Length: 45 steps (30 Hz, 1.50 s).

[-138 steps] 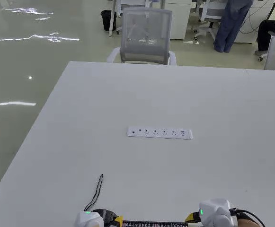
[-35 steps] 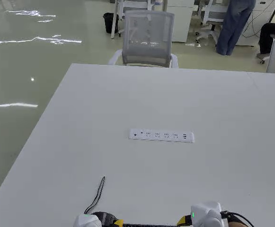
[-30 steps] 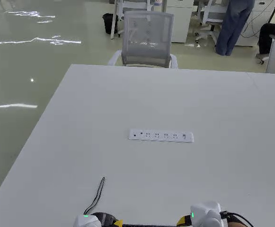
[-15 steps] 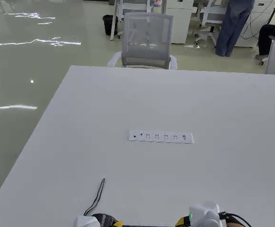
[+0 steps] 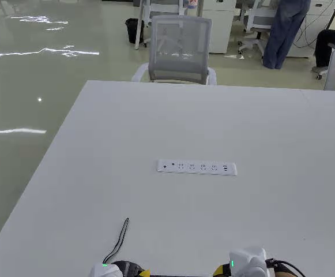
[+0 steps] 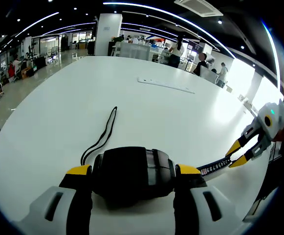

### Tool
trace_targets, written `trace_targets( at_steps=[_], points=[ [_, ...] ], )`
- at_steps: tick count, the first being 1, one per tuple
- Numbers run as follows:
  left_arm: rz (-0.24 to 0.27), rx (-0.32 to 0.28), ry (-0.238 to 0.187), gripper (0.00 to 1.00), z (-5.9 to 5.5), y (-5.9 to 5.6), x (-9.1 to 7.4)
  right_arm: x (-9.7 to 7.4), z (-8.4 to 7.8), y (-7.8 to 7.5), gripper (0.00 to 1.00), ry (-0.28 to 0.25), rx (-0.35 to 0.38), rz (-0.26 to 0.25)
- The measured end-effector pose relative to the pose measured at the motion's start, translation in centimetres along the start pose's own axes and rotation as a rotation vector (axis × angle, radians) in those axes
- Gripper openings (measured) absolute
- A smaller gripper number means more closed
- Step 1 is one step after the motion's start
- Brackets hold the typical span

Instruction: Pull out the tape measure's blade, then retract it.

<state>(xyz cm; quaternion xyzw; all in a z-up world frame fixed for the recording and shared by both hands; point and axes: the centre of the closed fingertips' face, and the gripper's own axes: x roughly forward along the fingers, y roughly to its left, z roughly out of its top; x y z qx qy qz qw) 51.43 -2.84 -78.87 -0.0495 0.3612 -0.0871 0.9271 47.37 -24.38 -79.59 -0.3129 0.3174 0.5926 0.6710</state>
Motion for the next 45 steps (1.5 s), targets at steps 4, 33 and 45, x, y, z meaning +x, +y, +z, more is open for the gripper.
trace_targets(
  at_steps=[4,33,45],
  points=[
    [-0.001,-0.001,0.001,0.65,0.0,0.0,0.0,0.1,0.1,0.0,0.13,-0.001,0.000,0.001],
    [-0.008,-0.008,0.004,0.65,0.0,0.1,0.1,1.1,1.2,0.1,0.13,-0.015,-0.003,0.011],
    [-0.011,-0.012,0.004,0.65,0.1,0.2,0.0,1.3,1.6,0.0,0.13,-0.015,-0.009,0.012]
  ],
)
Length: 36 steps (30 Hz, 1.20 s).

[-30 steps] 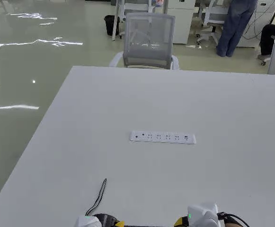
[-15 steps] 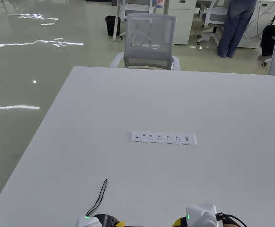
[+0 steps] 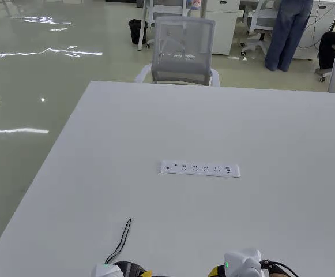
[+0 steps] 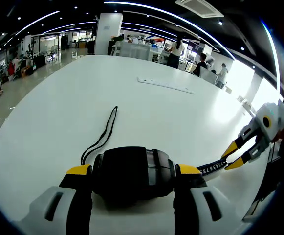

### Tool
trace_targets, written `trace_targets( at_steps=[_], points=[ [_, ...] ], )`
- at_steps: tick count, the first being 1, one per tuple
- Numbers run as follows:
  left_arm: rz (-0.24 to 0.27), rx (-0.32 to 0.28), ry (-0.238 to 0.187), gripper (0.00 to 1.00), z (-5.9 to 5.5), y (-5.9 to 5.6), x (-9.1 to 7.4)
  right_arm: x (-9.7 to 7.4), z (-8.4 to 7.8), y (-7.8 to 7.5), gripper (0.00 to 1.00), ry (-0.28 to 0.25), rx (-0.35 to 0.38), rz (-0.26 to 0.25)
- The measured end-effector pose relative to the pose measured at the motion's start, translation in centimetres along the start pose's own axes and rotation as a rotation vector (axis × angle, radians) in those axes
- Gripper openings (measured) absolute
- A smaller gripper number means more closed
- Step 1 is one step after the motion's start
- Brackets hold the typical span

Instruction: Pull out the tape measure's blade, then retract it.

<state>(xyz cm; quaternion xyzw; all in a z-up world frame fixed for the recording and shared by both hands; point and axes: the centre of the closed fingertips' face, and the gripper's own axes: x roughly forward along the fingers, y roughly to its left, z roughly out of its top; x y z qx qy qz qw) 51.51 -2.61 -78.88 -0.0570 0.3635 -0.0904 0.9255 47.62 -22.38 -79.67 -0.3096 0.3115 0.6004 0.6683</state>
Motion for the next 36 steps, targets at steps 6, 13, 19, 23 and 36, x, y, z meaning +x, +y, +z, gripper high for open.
trace_targets(
  at_steps=[6,13,19,23,36],
  points=[
    [-0.001,0.000,0.001,0.65,-0.1,0.0,0.0,0.2,0.2,0.1,0.13,0.000,0.000,0.003],
    [-0.003,0.002,0.001,0.65,-0.1,0.0,-0.1,0.4,0.4,0.1,0.13,-0.004,0.002,0.006],
    [-0.002,0.004,0.000,0.65,-0.1,0.0,0.0,0.5,0.6,0.1,0.13,-0.004,0.001,0.008],
    [-0.004,0.004,0.000,0.65,-0.1,0.0,0.0,0.7,0.7,0.2,0.13,-0.005,0.002,0.010],
    [-0.009,0.002,-0.001,0.65,-0.1,0.1,-0.1,1.2,1.2,0.2,0.13,-0.010,0.000,0.013]
  ],
)
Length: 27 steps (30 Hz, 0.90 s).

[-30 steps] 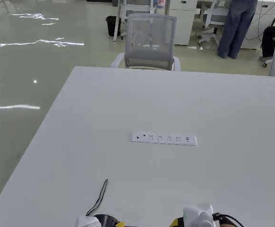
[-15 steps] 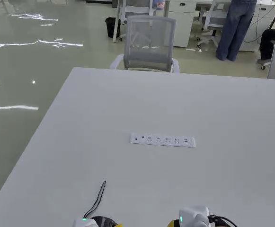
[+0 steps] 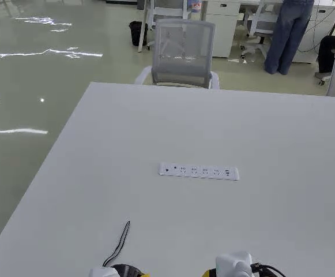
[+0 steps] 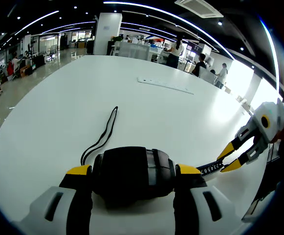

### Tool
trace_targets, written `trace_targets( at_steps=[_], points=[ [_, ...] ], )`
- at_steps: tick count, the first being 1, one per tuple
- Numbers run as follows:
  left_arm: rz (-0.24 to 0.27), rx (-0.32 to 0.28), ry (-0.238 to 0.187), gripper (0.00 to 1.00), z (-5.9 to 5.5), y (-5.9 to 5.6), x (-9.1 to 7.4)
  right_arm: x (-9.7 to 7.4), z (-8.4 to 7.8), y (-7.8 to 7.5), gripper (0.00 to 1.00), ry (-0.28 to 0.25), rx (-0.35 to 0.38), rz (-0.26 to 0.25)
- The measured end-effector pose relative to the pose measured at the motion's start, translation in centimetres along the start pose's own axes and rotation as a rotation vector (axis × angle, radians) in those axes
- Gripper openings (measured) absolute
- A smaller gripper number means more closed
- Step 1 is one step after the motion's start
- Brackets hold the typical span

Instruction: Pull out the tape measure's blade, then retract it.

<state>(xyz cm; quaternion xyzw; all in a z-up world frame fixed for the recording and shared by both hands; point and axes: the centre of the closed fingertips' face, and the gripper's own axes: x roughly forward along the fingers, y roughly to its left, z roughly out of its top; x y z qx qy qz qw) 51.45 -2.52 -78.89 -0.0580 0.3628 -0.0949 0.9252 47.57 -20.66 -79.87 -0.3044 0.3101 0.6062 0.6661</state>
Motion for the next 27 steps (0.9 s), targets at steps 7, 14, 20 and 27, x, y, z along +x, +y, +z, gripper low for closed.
trace_targets(
  at_steps=[7,14,20,27],
  points=[
    [-0.003,-0.002,-0.001,0.65,0.00,0.06,0.02,0.10,0.15,0.02,0.13,-0.001,0.000,0.002],
    [-0.005,-0.005,-0.002,0.65,0.10,0.02,-0.07,0.26,0.28,0.00,0.13,-0.003,-0.003,0.004],
    [-0.006,-0.004,-0.001,0.65,0.10,0.05,-0.02,0.39,0.50,-0.05,0.13,-0.005,-0.005,0.006],
    [-0.006,0.005,-0.002,0.65,0.08,0.03,-0.08,0.51,0.69,0.03,0.13,-0.005,-0.006,0.010]
  ],
)
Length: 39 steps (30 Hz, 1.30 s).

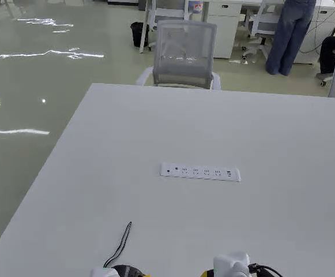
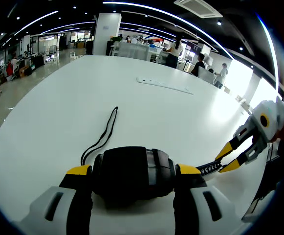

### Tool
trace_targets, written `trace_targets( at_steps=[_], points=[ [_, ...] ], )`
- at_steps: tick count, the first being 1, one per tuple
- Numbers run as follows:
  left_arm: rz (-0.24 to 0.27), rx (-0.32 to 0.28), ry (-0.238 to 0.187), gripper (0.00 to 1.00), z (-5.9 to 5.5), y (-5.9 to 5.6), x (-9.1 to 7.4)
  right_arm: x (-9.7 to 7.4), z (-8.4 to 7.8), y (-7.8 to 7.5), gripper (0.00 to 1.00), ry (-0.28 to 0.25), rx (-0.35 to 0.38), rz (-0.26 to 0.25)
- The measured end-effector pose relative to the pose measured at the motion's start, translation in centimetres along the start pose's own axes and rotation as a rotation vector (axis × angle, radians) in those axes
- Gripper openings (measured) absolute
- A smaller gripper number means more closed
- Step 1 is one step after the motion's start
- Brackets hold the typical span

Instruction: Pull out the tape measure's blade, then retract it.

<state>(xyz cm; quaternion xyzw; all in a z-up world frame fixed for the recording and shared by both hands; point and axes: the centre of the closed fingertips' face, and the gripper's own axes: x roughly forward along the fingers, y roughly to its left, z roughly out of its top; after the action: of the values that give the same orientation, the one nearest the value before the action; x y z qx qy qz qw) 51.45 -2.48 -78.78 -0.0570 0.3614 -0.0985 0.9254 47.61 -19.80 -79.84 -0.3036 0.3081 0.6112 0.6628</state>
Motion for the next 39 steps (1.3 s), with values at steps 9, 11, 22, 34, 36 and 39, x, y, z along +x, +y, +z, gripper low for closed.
trace_targets(
  at_steps=[9,11,22,34,36,39],
  points=[
    [-0.007,-0.005,0.000,0.65,0.01,0.09,0.00,0.03,0.30,-0.02,0.13,-0.002,-0.001,0.001],
    [-0.008,-0.006,-0.001,0.65,-0.04,0.20,0.13,0.08,0.30,-0.04,0.13,-0.002,-0.002,0.002],
    [-0.015,-0.010,-0.003,0.65,0.02,0.23,0.00,0.20,0.55,0.01,0.13,-0.002,-0.005,0.004],
    [-0.028,-0.014,0.000,0.65,-0.03,0.24,0.04,0.52,0.91,0.09,0.13,-0.004,-0.007,0.010],
    [-0.029,-0.014,0.001,0.65,-0.05,0.23,0.08,0.53,0.91,0.09,0.13,-0.003,-0.009,0.011],
    [-0.031,-0.017,0.000,0.65,-0.03,0.24,0.08,0.45,1.01,0.10,0.13,-0.002,-0.008,0.010]
  ],
)
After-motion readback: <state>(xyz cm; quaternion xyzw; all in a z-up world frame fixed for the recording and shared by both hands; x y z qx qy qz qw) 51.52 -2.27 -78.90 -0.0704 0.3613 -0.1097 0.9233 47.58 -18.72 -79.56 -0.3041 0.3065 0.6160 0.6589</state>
